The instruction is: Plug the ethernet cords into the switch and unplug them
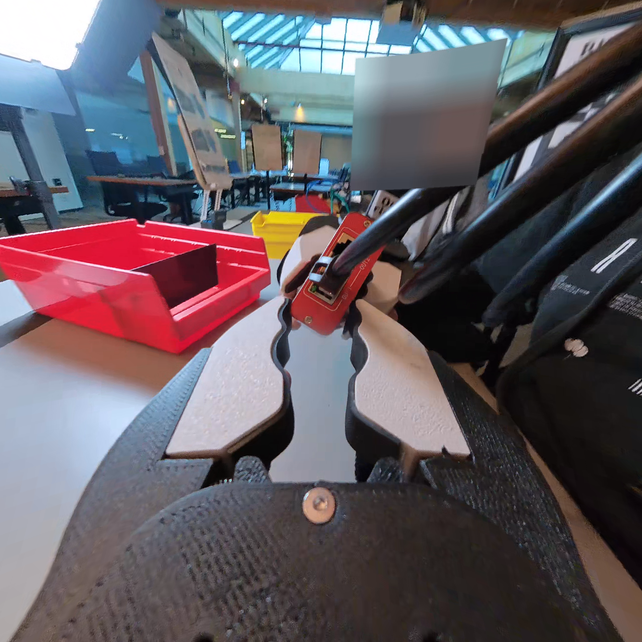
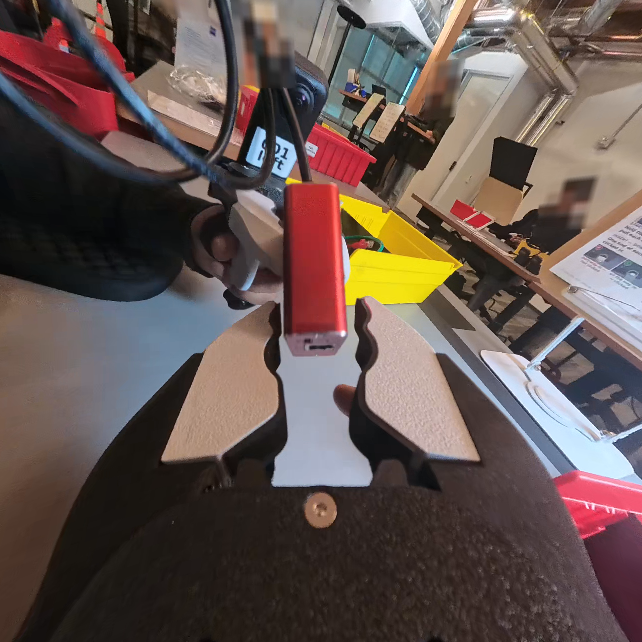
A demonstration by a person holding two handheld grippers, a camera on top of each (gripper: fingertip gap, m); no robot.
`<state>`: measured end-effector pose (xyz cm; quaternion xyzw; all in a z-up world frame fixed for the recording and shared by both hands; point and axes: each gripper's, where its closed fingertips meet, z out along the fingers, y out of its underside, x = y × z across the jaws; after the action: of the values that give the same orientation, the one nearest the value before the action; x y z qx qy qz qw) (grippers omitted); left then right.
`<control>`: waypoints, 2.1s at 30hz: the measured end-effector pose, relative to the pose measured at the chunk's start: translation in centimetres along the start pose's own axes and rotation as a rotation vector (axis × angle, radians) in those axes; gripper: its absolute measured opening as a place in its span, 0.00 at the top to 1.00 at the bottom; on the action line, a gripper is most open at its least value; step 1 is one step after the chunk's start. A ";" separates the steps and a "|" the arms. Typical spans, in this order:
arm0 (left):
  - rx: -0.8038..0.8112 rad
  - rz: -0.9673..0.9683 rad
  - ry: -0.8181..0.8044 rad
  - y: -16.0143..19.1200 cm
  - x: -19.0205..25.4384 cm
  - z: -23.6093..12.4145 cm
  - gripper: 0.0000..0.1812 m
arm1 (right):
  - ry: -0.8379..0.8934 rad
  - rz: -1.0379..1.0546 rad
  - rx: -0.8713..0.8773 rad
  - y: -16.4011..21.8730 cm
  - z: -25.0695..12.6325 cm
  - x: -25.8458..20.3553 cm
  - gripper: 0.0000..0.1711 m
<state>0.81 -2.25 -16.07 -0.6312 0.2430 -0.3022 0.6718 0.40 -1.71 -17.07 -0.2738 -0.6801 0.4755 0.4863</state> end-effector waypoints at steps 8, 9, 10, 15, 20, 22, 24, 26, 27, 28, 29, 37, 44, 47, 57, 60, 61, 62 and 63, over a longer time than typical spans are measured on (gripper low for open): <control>-0.134 0.006 -0.096 1.3 -1.7 -0.9 0.83 | 0.086 -0.257 -0.038 -0.7 -1.0 0.5 0.84; -0.159 0.010 -0.150 1.3 -2.7 -1.7 0.82 | 0.100 -0.279 -0.043 -0.8 -1.3 0.8 0.84; -0.192 0.021 -0.224 1.3 -3.9 -2.8 0.82 | 0.116 -0.298 -0.046 -0.9 -1.6 1.1 0.84; -0.288 0.174 -0.832 -2.8 -11.3 -12.5 0.88 | 0.204 -0.471 -0.087 -0.7 -3.0 2.9 0.84; -0.509 -0.011 -1.167 -2.3 -15.7 -22.7 0.87 | 0.243 -0.508 -0.146 0.5 -3.5 4.2 0.84; -0.602 -0.054 -1.291 -2.0 -16.5 -27.0 0.87 | 0.251 -0.512 -0.168 0.9 -3.7 4.4 0.84; -0.698 -0.089 -1.398 -2.0 -17.1 -31.2 0.86 | 0.257 -0.520 -0.188 1.4 -3.8 4.6 0.84; -0.775 -0.147 -1.458 -1.9 -17.6 -34.4 0.84 | 0.253 -0.515 -0.198 1.7 -3.6 4.6 0.84; -0.805 -0.179 -1.469 -1.6 -17.8 -35.5 0.83 | 0.250 -0.513 -0.199 1.8 -3.6 4.6 0.84; -0.828 -0.199 -1.472 -1.2 -18.0 -36.1 0.82 | 0.248 -0.515 -0.199 1.8 -3.5 4.5 0.84; -0.858 -0.211 -1.466 -0.7 -18.1 -36.4 0.81 | 0.248 -0.517 -0.201 1.8 -3.5 4.5 0.84; -1.241 -0.093 -1.514 2.1 -20.7 -37.6 0.68 | 0.250 -0.512 -0.210 1.9 -3.5 4.4 0.84; -1.412 -0.071 -1.488 2.4 -21.0 -37.8 0.71 | 0.254 -0.520 -0.227 2.2 -3.6 4.5 0.84; -1.356 0.006 -1.513 1.0 -21.0 -37.6 0.81 | 0.258 -0.515 -0.226 2.2 -3.7 4.7 0.84; -1.067 0.167 -1.451 -4.5 -20.5 -34.8 0.93 | 0.266 -0.519 -0.228 2.3 -3.8 4.8 0.84; -0.925 0.198 -1.410 -7.0 -19.8 -33.2 0.94 | 0.279 -0.517 -0.222 2.2 -3.9 5.0 0.84; -0.885 0.204 -1.395 -7.8 -19.5 -32.7 0.95 | 0.283 -0.516 -0.219 2.1 -3.9 5.1 0.84; -0.848 0.210 -1.377 -8.5 -19.2 -32.2 0.95 | 0.285 -0.515 -0.217 2.1 -3.9 5.1 0.84; -0.810 0.225 -1.354 -9.3 -18.9 -31.6 0.96 | 0.286 -0.514 -0.216 2.1 -3.9 5.1 0.84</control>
<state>-35.68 -11.16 -10.51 -0.8444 -0.0649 0.3285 0.4181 1.92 4.86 -16.60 -0.2071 -0.6982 0.2184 0.6496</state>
